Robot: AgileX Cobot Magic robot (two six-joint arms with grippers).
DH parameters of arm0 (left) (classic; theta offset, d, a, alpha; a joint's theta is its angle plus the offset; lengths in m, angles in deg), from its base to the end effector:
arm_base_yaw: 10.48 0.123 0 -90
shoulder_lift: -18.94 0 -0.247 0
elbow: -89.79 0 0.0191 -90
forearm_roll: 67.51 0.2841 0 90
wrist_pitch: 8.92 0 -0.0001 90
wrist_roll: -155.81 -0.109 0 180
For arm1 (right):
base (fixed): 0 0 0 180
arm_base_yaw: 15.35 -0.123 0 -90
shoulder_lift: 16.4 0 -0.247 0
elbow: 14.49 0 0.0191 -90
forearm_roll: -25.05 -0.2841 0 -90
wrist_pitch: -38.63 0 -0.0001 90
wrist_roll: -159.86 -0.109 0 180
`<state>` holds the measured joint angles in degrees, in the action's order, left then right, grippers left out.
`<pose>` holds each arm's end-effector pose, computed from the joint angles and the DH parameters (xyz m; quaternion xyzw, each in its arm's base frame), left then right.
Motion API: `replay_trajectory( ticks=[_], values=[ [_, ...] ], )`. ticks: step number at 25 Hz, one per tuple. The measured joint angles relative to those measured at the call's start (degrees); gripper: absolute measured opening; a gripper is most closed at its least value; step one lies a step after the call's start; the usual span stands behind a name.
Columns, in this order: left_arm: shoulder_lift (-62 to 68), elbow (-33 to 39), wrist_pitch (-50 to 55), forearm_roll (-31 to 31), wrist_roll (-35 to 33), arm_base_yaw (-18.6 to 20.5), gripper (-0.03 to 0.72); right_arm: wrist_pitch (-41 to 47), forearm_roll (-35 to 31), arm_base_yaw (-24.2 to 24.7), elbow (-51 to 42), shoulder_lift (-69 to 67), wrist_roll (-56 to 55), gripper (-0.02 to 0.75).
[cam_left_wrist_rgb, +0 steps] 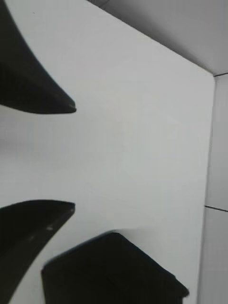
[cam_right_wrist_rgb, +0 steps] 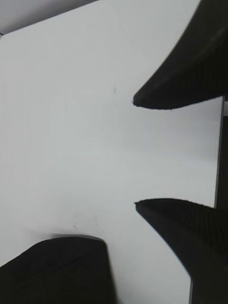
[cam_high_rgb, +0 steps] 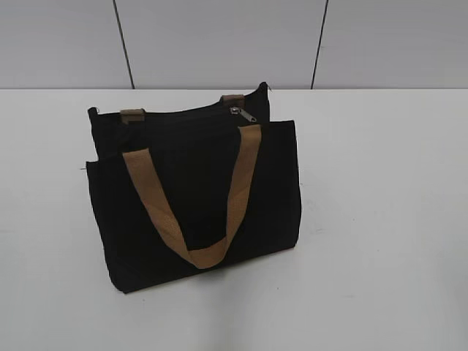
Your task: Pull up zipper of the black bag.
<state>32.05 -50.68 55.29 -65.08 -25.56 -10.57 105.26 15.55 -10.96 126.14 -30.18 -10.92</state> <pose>0.0708 0.0041 0.3174 0.0087 0.8517 0.0269 0.5232 0.0708 0.0111 0.3144 -0.0460 0.8609 0.0224 0.5062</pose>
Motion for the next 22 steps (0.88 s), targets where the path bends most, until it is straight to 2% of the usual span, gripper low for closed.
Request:
replay_trajectory(
  ticks=[6, 11, 15, 22],
  values=[
    [-4.6, 2.5, -0.8, -1.1, -1.2, -0.1, 0.433, 0.6, 0.0, 0.0, -0.6, 5.2, 1.4, 0.455],
    [-4.7, 6.2, -2.4, -4.0, -5.5, -0.1, 0.433, 2.9, -0.2, 0.0, -6.1, 5.2, 1.8, 0.455],
    [-4.7, 6.2, -3.1, -4.2, -5.9, -0.1, 0.433, -2.2, -0.5, 0.0, -8.2, 5.2, 2.4, 0.455],
    [-4.7, 6.2, -3.2, -5.6, -5.1, -0.3, 0.431, -3.2, -0.6, 0.0, -8.7, 5.2, 2.5, 0.455]
  ],
)
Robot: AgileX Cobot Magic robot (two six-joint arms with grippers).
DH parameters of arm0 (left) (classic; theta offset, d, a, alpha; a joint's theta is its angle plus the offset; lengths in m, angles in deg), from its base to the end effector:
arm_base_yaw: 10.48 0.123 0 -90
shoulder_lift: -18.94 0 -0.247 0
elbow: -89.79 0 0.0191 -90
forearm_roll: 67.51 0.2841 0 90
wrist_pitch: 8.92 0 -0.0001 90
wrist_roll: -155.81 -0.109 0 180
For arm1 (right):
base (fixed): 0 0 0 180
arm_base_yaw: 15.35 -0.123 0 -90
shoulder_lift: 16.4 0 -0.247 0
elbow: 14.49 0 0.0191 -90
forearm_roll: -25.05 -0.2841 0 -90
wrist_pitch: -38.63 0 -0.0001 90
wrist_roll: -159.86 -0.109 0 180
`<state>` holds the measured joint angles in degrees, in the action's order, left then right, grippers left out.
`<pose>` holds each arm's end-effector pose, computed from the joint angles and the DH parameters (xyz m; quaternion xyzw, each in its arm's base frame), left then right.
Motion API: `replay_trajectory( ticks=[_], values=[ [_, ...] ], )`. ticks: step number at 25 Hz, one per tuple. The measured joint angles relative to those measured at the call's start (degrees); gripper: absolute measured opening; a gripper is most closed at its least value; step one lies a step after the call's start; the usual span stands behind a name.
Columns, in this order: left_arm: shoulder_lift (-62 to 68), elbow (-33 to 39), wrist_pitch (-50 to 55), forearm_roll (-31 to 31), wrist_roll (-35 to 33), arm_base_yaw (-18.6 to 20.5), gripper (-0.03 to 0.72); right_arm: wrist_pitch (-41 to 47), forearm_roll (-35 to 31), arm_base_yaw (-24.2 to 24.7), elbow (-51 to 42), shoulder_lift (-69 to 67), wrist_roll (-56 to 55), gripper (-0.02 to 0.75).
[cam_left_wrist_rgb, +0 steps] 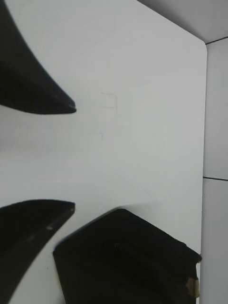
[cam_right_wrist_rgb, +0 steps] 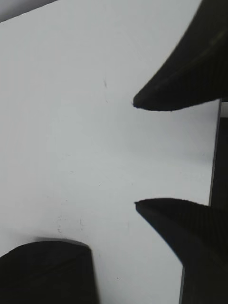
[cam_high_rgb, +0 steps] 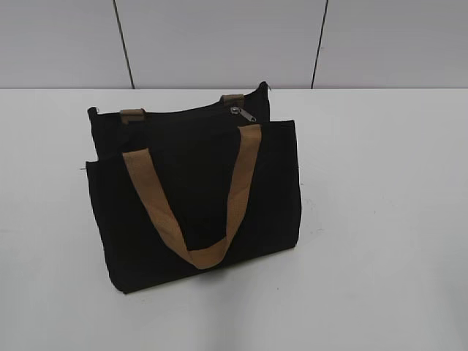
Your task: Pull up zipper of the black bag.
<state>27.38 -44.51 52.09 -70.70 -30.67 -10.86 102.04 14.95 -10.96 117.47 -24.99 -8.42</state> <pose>0.0732 -0.0058 0.2949 0.0521 0.8422 0.0008 0.5367 0.0771 0.0112 0.2787 -0.0603 0.8607 0.0173 0.5052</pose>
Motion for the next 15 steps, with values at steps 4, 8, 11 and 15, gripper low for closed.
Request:
replay_trajectory(
  ticks=[4, 8, 11, 15],
  values=[
    [0.0, 0.0, 0.0, -0.1, 0.0, 0.0, 0.429, -0.1, -0.1, 0.0, 0.0, 0.0, 0.0, 0.455],
    [0.0, 0.0, -0.1, -0.1, 0.0, 0.0, 0.428, -0.2, -0.2, 0.0, -0.1, 0.0, 0.0, 0.455],
    [0.0, 0.0, -0.1, -0.1, 0.0, 0.0, 0.428, -0.4, -0.2, 0.0, -0.1, 0.0, 0.0, 0.455],
    [0.0, 0.0, -0.1, -0.9, 0.0, 0.0, 0.428, -0.4, -0.2, 0.0, -0.1, 0.0, 0.0, 0.455]
  ],
)
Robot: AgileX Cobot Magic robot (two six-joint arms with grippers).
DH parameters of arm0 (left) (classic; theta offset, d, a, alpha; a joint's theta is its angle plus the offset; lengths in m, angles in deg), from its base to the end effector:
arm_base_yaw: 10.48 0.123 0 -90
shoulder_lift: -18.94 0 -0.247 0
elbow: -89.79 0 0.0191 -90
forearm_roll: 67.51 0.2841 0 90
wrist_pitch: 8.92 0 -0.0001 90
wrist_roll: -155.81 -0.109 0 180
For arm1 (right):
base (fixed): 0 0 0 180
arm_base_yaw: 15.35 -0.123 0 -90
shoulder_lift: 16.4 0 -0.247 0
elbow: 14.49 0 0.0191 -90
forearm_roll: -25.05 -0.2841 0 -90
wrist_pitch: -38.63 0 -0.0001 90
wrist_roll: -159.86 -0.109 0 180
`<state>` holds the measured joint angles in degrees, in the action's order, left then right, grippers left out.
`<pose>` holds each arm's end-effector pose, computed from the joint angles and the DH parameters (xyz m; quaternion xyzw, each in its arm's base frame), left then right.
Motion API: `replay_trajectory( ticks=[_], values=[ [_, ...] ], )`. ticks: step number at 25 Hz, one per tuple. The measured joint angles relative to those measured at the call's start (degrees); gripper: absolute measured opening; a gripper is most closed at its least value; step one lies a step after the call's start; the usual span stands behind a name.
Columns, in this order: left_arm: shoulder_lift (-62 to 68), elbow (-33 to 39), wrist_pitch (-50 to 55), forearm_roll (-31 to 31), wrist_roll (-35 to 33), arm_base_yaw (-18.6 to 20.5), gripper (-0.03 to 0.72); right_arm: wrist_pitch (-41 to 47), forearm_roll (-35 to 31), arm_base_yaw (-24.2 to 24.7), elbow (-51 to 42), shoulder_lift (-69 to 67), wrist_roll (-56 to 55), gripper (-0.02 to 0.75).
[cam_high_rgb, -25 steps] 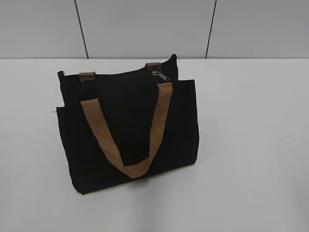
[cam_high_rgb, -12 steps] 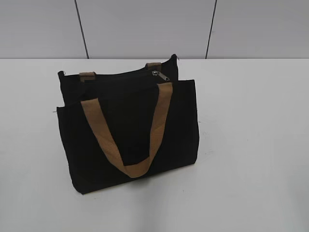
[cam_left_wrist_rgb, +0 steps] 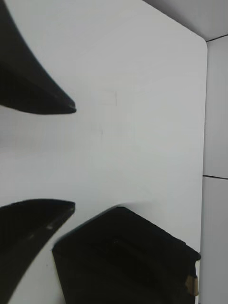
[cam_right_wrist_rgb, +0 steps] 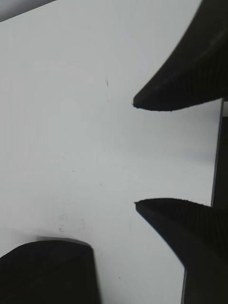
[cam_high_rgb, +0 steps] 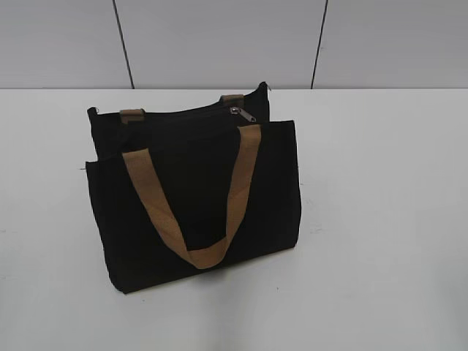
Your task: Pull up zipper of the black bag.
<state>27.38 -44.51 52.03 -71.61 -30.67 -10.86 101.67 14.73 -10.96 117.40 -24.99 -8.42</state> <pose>0.0732 -0.0073 0.2950 0.0526 0.8416 -0.0071 0.5374 0.0776 0.0115 0.2790 -0.0600 0.8593 0.0189 0.5076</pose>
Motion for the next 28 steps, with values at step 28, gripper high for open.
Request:
replay_trajectory(
  ticks=[28],
  values=[
    [0.0, 0.0, 0.0, -3.1, 0.0, -1.6, 0.374, 0.0, 0.0, 0.0, 0.0, 0.0, 1.5, 0.455]
  ],
)
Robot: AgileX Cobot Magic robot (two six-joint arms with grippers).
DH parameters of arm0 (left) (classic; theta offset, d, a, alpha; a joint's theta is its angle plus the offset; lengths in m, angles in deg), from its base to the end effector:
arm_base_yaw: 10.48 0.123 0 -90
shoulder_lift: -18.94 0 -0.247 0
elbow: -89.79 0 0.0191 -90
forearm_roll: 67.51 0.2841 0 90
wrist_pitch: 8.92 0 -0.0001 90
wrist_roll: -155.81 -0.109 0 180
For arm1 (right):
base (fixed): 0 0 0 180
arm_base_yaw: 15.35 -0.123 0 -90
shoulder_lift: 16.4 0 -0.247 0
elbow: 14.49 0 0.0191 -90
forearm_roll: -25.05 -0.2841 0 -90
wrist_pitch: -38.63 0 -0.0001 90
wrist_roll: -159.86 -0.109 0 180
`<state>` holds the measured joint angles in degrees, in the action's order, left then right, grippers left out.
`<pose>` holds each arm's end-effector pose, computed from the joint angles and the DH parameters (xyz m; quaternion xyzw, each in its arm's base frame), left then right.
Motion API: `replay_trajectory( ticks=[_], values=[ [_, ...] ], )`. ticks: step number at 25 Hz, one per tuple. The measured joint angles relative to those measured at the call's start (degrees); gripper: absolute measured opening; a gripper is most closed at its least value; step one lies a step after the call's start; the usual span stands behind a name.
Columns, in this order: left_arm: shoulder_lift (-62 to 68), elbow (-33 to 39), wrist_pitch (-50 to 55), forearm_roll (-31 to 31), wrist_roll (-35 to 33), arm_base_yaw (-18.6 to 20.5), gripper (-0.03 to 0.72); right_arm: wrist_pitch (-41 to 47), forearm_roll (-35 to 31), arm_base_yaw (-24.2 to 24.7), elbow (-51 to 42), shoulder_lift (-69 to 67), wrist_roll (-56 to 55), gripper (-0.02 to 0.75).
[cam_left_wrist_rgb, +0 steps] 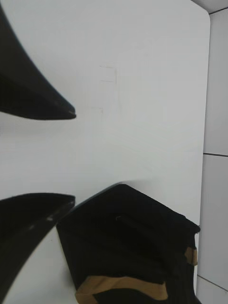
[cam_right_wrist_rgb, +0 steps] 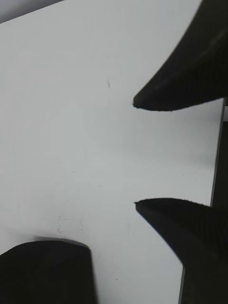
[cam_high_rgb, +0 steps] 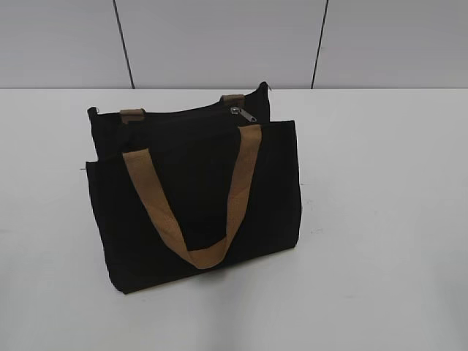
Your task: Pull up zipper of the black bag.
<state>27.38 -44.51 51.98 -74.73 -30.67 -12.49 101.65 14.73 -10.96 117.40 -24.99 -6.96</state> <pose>0.0725 -0.0145 0.2955 0.0660 0.8393 -0.0419 0.5380 0.0776 0.0115 0.2790 -0.0709 0.8584 0.0124 0.5079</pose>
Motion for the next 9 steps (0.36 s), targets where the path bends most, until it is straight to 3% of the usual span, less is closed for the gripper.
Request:
replay_trajectory(
  ticks=[9],
  values=[
    [0.0, 0.0, 0.0, 0.0, 0.0, 0.0, 0.344, 0.0, 0.0, 0.0, 0.0, 0.0, 0.0, 0.454]
  ],
)
